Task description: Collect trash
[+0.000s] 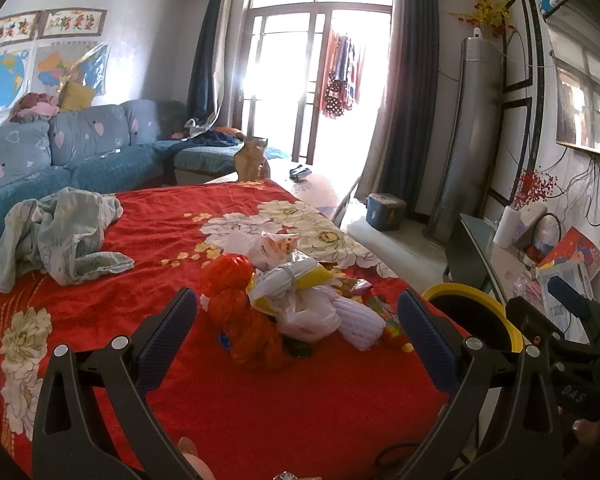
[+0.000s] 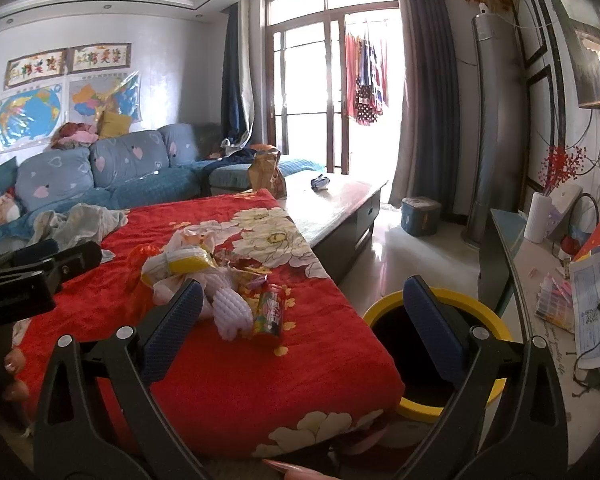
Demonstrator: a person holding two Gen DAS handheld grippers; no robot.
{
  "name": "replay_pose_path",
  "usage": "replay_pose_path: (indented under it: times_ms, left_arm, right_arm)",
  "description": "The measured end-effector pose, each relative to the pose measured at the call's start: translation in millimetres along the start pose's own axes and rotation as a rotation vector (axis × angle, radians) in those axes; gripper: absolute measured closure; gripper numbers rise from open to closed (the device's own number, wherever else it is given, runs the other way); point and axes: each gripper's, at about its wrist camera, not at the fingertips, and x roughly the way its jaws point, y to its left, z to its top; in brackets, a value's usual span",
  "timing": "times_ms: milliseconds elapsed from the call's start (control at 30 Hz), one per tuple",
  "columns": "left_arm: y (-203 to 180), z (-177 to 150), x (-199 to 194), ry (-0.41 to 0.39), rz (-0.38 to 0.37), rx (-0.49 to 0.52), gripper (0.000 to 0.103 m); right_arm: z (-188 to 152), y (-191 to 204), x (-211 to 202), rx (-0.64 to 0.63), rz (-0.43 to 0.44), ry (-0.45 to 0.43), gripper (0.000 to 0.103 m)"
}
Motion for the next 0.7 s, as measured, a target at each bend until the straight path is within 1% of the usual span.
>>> replay_pose_path:
  times_ms: [700]
  left_arm:
    - [1.2,0.0,-0.2,0.000,0.000,-0.001,0.006]
  right_arm:
    - [-6.5,-4.4,-0.5,-0.004,0.003,0.017,0.011]
